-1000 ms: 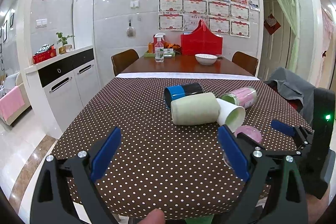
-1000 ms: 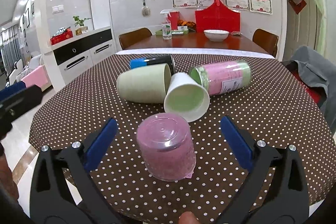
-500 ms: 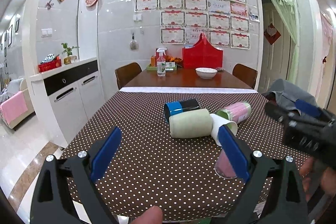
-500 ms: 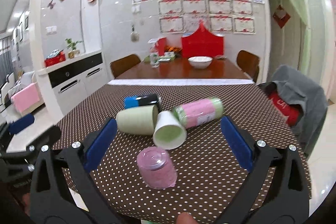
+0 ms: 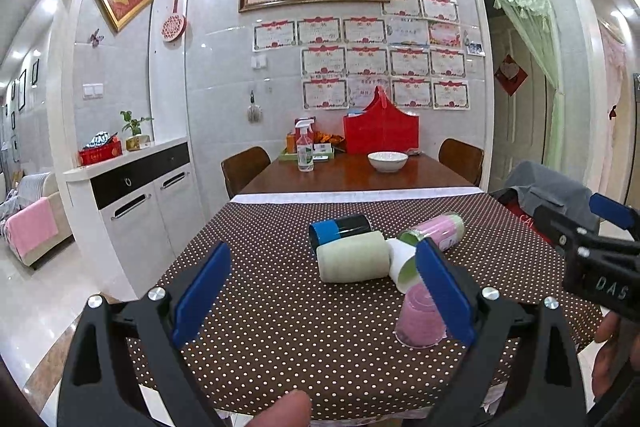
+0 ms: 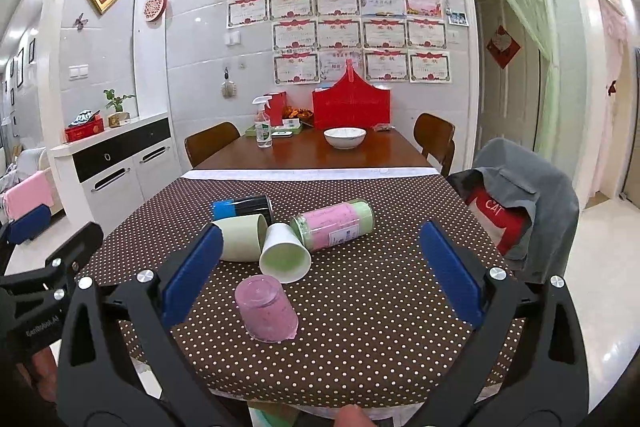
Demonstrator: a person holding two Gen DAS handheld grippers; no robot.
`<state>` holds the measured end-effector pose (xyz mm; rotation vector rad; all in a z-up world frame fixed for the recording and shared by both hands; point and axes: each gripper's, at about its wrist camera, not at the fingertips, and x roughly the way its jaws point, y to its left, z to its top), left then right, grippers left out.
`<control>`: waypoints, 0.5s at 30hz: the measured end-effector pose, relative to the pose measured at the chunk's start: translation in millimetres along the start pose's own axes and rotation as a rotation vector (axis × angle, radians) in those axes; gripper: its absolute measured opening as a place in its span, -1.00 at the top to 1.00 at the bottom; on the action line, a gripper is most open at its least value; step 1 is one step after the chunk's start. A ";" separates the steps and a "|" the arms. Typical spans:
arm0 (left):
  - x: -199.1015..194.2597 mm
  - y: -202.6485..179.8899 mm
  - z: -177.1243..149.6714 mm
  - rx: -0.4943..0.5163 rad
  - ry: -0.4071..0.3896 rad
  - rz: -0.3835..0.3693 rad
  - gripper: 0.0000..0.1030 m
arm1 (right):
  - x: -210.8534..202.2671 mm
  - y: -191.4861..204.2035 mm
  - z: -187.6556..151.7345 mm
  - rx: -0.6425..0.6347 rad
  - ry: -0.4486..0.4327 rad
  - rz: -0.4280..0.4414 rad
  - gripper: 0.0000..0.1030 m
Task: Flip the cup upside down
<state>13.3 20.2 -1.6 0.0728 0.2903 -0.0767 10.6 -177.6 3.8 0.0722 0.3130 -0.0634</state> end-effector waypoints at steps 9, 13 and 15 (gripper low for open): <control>-18.2 3.3 4.9 -0.009 -0.032 0.008 -0.79 | -11.2 9.6 -7.6 -0.004 -0.016 0.001 -0.88; -20.5 4.1 6.4 -0.010 -0.036 0.010 -0.79 | -12.2 12.2 -7.2 -0.005 -0.022 0.002 -0.88; -20.7 4.3 6.7 -0.011 -0.037 0.011 -0.79 | -12.5 12.5 -6.8 -0.006 -0.024 0.003 -0.88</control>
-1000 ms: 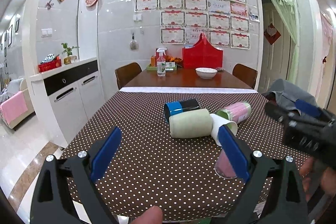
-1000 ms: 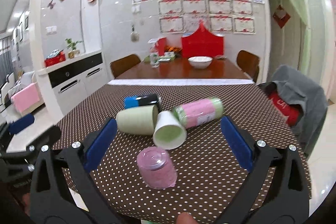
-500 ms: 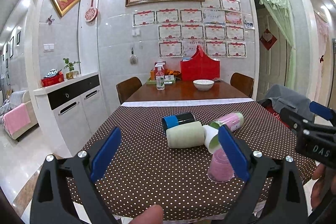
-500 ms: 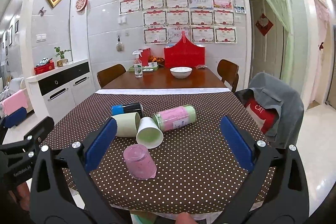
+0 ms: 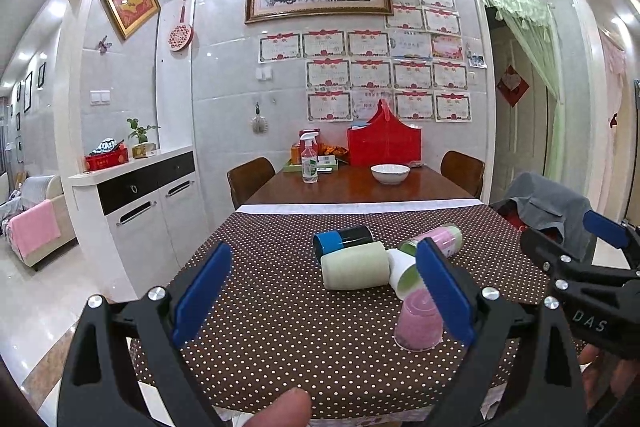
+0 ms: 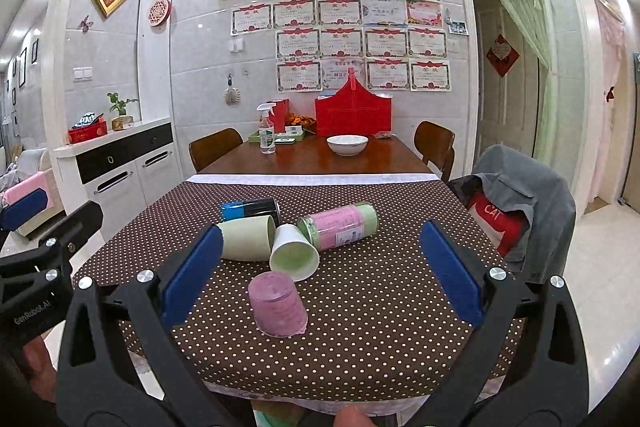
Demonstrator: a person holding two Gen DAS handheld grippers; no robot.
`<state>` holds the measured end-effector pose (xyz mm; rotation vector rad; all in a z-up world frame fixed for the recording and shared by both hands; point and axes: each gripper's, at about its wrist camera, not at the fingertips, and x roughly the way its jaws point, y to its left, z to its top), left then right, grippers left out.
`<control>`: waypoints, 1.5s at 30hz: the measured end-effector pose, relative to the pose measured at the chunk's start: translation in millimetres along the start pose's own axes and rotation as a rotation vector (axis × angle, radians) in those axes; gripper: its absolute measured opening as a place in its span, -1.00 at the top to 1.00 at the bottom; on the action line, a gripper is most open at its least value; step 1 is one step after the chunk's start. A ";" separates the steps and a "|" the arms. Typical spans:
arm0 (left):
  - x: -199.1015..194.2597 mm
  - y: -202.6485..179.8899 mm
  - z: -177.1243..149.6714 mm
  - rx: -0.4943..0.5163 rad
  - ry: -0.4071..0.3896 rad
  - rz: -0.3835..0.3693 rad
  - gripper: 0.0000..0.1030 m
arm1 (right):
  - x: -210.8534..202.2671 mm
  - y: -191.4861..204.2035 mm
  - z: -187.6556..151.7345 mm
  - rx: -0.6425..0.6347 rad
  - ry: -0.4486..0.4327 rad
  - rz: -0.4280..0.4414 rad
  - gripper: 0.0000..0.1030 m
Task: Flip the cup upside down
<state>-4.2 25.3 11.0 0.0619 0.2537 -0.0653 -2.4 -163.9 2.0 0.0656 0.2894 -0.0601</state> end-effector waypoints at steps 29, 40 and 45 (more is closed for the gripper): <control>1.9 0.9 0.0 -0.001 0.002 0.001 -0.79 | -3.1 4.8 3.7 -0.003 -0.008 0.002 -0.88; 6.3 0.4 -4.1 -0.011 0.009 -0.001 -0.79 | -3.5 6.0 4.8 -0.005 -0.012 -0.002 -0.88; 6.8 0.4 -4.5 -0.010 0.009 0.000 -0.79 | -3.3 3.4 5.9 -0.004 -0.014 -0.001 -0.88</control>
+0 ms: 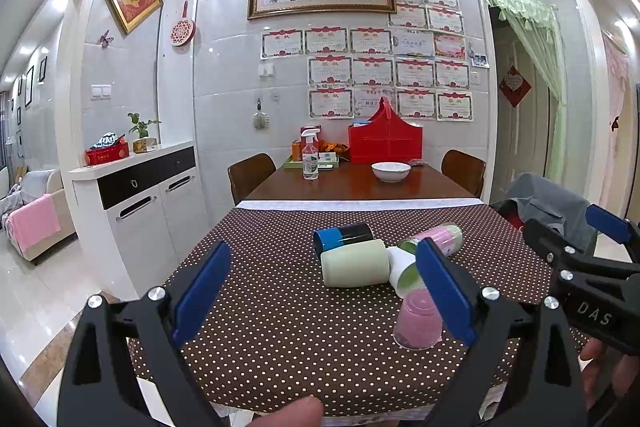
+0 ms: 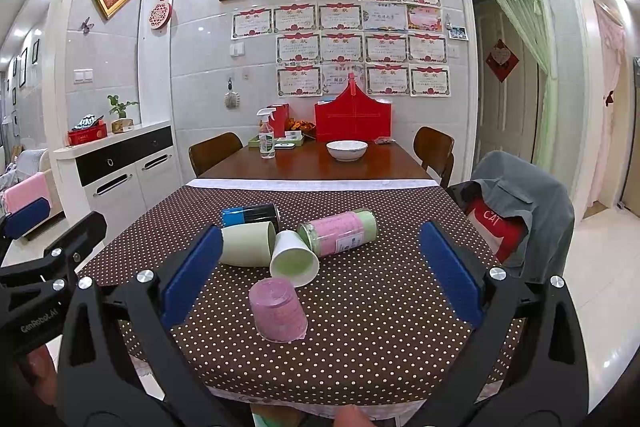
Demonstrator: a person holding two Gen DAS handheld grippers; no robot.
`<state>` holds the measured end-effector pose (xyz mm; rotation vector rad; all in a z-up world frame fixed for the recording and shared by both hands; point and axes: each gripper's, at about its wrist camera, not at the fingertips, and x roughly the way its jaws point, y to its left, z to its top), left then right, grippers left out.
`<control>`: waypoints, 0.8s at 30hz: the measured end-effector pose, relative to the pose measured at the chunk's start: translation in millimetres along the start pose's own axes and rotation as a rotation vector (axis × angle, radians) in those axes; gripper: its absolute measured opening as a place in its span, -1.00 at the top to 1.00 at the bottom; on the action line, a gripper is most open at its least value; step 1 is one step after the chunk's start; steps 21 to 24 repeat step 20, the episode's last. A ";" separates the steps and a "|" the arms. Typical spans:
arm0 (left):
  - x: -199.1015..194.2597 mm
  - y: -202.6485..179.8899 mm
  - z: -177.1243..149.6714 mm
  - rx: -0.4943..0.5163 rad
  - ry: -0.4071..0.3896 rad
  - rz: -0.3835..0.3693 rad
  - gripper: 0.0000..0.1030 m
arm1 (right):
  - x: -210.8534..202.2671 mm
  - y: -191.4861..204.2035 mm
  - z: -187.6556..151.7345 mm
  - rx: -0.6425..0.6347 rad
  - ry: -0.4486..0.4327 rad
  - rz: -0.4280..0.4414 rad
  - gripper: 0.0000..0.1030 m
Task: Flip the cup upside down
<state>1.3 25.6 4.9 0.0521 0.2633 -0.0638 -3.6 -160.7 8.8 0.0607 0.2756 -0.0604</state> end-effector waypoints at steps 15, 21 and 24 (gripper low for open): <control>-6.1 -4.7 -0.7 0.010 -0.036 0.008 -0.79 | 0.0 -2.1 1.8 0.001 -0.001 0.002 -0.88; -7.2 -8.1 -0.1 0.021 -0.036 0.014 -0.79 | -0.5 -3.7 1.4 0.000 -0.002 0.002 -0.88; -7.2 -8.1 -0.1 0.021 -0.036 0.014 -0.79 | -0.5 -3.7 1.4 0.000 -0.002 0.002 -0.88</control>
